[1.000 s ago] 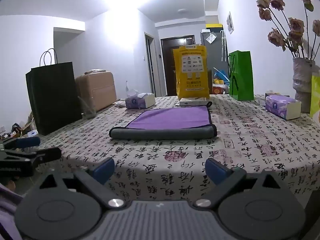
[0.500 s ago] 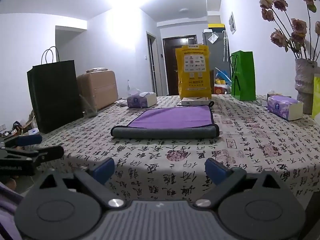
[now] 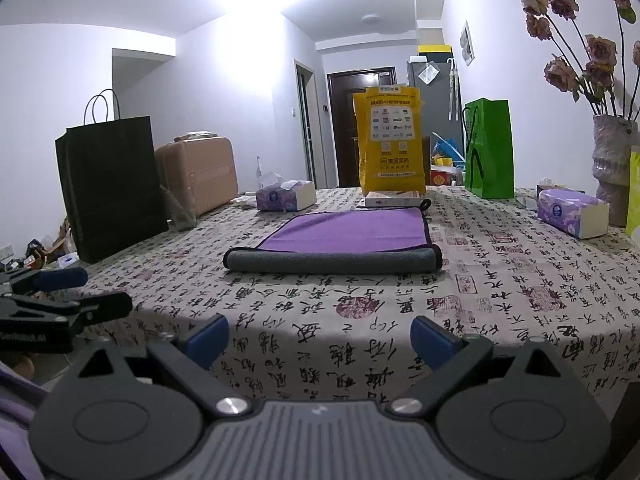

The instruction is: Fold towel

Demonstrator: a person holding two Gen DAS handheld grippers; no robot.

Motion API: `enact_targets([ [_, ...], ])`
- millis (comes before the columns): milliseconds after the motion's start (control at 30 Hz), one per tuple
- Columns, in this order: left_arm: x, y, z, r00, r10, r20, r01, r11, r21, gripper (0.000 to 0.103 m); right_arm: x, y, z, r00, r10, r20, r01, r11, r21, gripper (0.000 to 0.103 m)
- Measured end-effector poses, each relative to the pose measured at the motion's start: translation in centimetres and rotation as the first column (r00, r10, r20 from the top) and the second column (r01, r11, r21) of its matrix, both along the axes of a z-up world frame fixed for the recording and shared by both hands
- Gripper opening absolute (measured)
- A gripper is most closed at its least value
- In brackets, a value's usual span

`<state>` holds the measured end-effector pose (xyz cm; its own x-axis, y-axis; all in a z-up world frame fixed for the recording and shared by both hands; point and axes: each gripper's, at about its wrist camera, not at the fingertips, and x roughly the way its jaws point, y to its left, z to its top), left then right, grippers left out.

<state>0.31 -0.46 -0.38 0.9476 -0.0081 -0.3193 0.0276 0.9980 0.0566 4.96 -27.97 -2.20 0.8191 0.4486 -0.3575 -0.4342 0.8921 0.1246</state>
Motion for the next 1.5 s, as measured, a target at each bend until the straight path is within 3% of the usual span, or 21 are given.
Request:
enact_targets([
  [1500,0.16,-0.10,-0.24,1.000,-0.003,-0.013,0.003,1.000,0.003,0.103,0.14,0.12,-0.05,1.000,0.002,-0.008,-0.002,1.000,0.001,0.099],
])
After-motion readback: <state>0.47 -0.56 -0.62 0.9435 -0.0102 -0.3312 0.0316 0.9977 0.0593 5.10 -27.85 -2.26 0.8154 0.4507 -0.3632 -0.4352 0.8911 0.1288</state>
